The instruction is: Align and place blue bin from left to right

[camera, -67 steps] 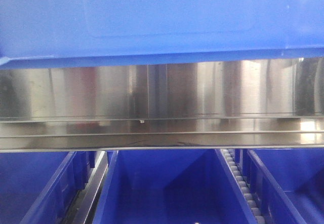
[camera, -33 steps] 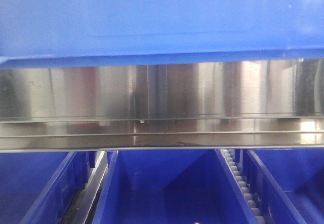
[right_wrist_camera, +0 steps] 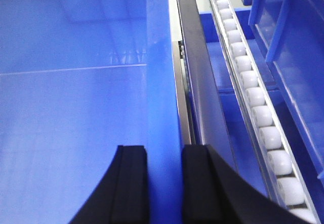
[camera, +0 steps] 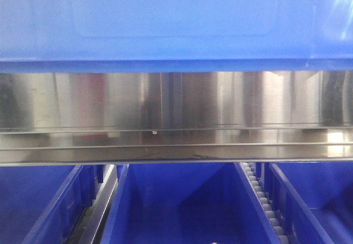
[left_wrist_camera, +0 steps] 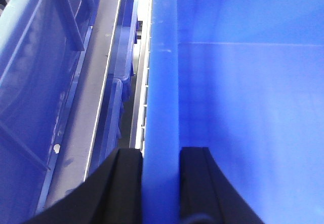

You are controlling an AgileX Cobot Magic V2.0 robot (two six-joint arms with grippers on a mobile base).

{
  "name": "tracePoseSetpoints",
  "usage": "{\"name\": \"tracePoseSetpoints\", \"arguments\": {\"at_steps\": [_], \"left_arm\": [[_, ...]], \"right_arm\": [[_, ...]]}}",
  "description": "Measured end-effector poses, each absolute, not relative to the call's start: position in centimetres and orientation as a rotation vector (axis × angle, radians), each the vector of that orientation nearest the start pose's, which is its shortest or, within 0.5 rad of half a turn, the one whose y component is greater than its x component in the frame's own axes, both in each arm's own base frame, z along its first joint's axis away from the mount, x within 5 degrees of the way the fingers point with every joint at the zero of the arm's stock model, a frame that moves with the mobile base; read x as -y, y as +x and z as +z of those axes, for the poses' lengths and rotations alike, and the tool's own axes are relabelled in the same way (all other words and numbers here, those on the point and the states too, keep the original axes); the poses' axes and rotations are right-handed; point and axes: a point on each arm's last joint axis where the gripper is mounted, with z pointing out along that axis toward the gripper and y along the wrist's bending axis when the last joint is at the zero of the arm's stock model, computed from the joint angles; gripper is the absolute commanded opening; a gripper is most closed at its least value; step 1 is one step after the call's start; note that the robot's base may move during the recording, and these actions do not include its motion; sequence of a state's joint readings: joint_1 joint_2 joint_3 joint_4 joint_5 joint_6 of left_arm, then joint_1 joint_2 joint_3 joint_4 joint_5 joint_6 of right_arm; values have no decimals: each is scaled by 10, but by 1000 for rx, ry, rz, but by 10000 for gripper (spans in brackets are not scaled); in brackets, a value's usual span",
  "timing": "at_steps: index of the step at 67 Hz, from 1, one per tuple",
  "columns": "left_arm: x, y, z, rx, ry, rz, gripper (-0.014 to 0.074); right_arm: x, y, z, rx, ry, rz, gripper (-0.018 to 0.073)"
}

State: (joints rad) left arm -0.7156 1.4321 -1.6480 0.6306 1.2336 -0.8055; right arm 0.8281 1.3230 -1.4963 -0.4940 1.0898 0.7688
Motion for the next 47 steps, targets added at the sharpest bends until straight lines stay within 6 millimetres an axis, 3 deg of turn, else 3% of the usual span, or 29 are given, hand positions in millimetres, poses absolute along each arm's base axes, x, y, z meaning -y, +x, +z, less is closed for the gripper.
{"name": "tracePoseSetpoints", "arguments": {"at_steps": [47], "left_arm": [[148, 247, 448, -2223, -73, 28, -111]], "right_arm": [[-167, 205, 432, -2302, -120, 188, -80]]}}
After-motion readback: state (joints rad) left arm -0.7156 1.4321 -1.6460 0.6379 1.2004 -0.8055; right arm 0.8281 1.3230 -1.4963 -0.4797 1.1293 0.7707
